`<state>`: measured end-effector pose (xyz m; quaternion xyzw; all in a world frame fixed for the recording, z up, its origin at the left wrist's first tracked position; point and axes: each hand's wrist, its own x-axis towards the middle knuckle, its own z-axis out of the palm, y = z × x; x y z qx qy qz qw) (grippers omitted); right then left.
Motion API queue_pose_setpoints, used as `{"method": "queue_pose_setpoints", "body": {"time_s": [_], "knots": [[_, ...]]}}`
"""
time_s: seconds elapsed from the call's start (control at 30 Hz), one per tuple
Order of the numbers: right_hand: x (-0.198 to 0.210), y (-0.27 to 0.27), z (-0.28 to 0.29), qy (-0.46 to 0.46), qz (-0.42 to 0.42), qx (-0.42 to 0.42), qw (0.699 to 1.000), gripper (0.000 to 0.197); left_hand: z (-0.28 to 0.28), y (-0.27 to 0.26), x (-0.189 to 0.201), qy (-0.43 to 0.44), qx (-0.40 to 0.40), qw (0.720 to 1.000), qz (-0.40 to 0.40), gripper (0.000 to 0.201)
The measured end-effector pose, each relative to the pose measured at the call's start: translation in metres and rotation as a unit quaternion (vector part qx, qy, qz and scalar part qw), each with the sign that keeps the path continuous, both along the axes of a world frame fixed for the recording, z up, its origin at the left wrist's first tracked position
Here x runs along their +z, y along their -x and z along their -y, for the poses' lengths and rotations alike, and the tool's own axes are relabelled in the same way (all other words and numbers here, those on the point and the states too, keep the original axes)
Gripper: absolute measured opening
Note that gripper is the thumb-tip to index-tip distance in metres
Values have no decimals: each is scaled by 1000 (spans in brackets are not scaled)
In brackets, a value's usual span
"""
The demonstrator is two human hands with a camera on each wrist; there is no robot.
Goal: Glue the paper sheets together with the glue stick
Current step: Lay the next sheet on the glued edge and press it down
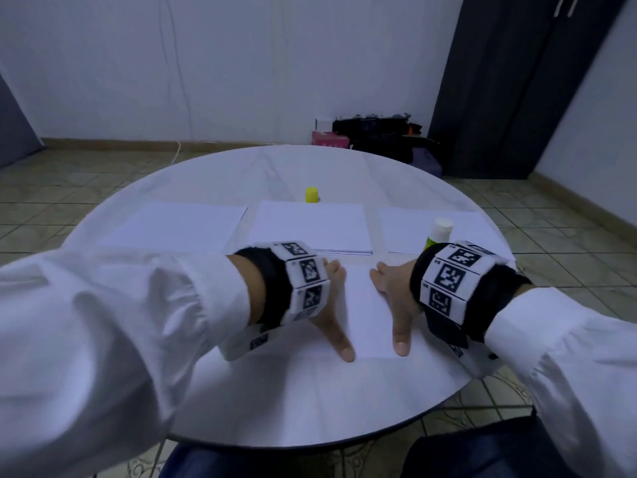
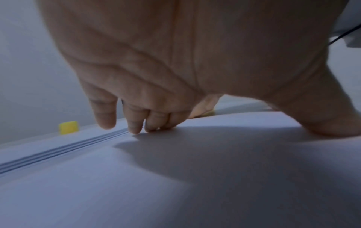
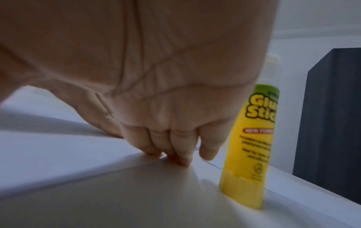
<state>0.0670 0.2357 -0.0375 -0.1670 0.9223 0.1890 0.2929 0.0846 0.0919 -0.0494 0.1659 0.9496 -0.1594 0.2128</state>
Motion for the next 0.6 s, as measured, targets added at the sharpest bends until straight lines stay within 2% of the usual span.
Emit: {"method": "queue_pose_setpoints", "body": {"time_s": [0.1,0.17,0.2,0.33,0.6], "knots": [[-4,3,0,17,-25,16,999,135,-27,-7,2,-56,-38,998,-16,132],[-7,4,-1,15,-26,13,999,142,-32,-10,3,-83,-38,996,-13,124],[-7,4,-1,14,-27,12,999,140,-29,-11,2,-74,-28,997,-11,127],[-7,2,-1,22,-30,4,999,120,12,-8,2,-26,18,999,-7,131],[-7,1,1,12,-41,5,999,117,113,-14,-2,29,59,998,13,141]]}}
